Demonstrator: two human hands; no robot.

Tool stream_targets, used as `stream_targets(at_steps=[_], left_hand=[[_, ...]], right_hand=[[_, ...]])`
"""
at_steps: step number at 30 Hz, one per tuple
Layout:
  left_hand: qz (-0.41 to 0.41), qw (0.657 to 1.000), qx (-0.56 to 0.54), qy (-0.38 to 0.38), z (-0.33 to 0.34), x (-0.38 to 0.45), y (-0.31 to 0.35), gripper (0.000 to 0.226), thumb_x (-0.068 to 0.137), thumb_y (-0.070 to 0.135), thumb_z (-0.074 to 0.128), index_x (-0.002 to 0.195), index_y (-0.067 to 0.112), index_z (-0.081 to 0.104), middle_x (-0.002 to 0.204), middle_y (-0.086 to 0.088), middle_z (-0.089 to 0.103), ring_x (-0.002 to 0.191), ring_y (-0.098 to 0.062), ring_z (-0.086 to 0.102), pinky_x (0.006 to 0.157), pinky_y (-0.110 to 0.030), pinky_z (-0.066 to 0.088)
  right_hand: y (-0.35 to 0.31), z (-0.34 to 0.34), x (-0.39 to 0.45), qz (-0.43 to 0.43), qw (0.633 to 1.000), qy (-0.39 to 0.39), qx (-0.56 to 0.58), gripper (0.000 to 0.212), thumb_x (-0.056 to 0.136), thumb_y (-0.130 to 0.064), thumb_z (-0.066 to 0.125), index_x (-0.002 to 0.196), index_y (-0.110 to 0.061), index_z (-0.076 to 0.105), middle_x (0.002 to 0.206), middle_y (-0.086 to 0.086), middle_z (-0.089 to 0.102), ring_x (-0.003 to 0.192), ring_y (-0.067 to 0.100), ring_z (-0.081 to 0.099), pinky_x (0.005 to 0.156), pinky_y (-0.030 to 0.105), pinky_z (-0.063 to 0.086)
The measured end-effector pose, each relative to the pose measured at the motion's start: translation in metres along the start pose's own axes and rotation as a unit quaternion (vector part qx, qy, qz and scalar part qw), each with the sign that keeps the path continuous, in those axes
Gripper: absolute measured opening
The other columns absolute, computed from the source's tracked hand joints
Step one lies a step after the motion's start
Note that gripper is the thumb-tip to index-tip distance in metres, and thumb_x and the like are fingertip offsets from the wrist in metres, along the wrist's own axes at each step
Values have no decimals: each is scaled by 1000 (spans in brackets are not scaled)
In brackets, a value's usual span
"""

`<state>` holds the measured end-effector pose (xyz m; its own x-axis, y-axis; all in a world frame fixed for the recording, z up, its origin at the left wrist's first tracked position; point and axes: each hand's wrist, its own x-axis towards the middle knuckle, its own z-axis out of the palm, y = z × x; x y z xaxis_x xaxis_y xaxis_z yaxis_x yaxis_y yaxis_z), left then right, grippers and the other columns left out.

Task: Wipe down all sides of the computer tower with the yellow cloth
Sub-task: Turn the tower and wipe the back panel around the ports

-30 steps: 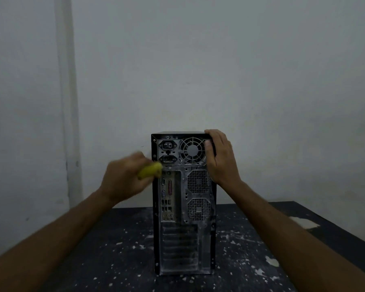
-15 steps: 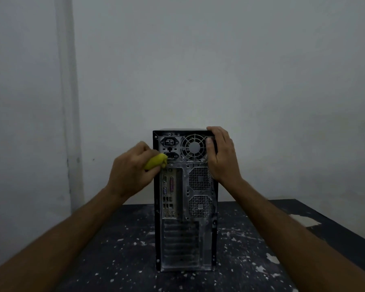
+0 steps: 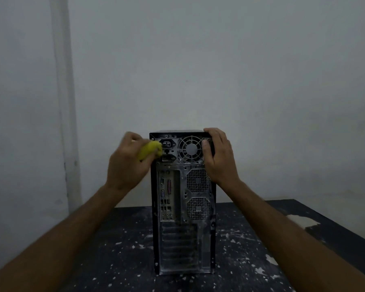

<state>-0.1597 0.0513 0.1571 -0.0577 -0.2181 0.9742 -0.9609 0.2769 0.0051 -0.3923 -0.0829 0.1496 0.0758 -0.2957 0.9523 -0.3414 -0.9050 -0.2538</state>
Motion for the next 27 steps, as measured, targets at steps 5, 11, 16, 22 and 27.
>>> stream_targets(at_steps=[5, 11, 16, 22, 27], left_hand=[[81, 992, 29, -91, -4, 8, 3, 40, 89, 48, 66, 114, 18, 74, 108, 1, 55, 71, -19, 59, 54, -30, 49], [86, 993, 39, -71, -13, 23, -6, 32, 86, 37, 80, 110, 17, 74, 107, 1, 57, 73, -20, 60, 54, -32, 50], [126, 988, 20, -92, 8, 31, 23, 22, 88, 24, 78, 107, 15, 74, 108, 0, 59, 82, -20, 61, 58, -34, 52], [90, 994, 24, -59, -16, 21, -5, 37, 92, 48, 63, 110, 18, 73, 106, 3, 56, 76, -17, 58, 55, -33, 51], [25, 1000, 3, 1, -3, 52, 9, 28, 90, 36, 79, 108, 15, 76, 103, 1, 57, 78, -19, 59, 60, -35, 52]], right_hand=[[-3, 3, -2, 15, 1000, 5, 7, 40, 104, -42, 40, 138, -24, 51, 140, -7, 50, 119, 16, 51, 98, 34, 41], [-8, 5, -1, 26, 999, 24, 22, 38, 103, -40, 41, 134, -22, 54, 135, -6, 52, 115, 14, 51, 97, 32, 41], [-9, 5, 0, 34, 998, 37, 23, 32, 105, -35, 42, 129, -22, 57, 128, -7, 56, 112, 13, 52, 96, 38, 45], [-7, 4, 0, 27, 999, 26, 9, 36, 105, -38, 39, 132, -22, 56, 132, -8, 55, 115, 14, 51, 96, 40, 46], [-6, 5, 0, 27, 999, 26, 8, 36, 104, -39, 39, 133, -23, 55, 134, -8, 53, 113, 15, 51, 94, 42, 47]])
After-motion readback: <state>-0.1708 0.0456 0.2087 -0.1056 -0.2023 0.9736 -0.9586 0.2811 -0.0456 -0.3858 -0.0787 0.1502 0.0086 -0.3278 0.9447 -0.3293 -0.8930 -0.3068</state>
